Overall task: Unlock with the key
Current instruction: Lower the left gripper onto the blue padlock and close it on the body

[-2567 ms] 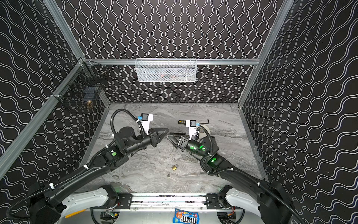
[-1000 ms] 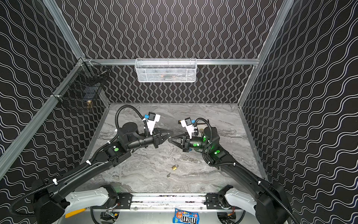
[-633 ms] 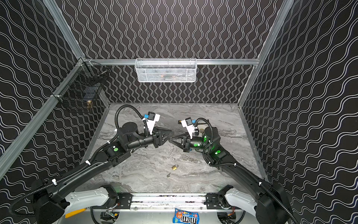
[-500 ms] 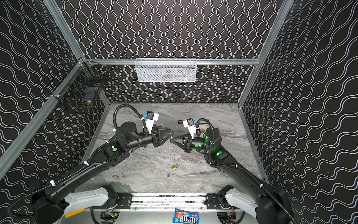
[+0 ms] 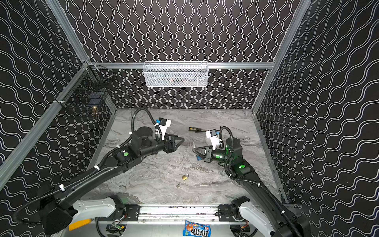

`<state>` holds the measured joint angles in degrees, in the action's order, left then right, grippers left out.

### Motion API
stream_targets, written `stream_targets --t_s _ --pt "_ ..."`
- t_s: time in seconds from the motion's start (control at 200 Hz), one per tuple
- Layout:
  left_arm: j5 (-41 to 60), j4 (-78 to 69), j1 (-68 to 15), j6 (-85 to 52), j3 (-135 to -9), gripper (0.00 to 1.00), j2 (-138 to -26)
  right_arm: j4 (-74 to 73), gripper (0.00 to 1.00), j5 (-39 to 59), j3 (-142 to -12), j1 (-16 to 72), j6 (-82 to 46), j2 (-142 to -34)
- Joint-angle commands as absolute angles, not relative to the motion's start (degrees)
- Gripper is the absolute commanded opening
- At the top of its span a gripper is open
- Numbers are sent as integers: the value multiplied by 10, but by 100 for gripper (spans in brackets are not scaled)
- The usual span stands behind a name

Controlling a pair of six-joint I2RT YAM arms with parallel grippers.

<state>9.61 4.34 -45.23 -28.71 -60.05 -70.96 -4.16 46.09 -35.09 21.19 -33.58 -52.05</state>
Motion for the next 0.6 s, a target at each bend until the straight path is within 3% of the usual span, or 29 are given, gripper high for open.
stream_targets --t_s 0.0,0.32,0.596 --pt "85 91 -460 -251 -620 64 -749 73 0 428 -348 200 -313 -515" --pt "81 121 -498 -166 -700 68 -940 190 0 329 -311 155 -339 -489" --pt "19 202 -524 -75 -826 71 -1117 169 0 354 -282 121 -363 -493"
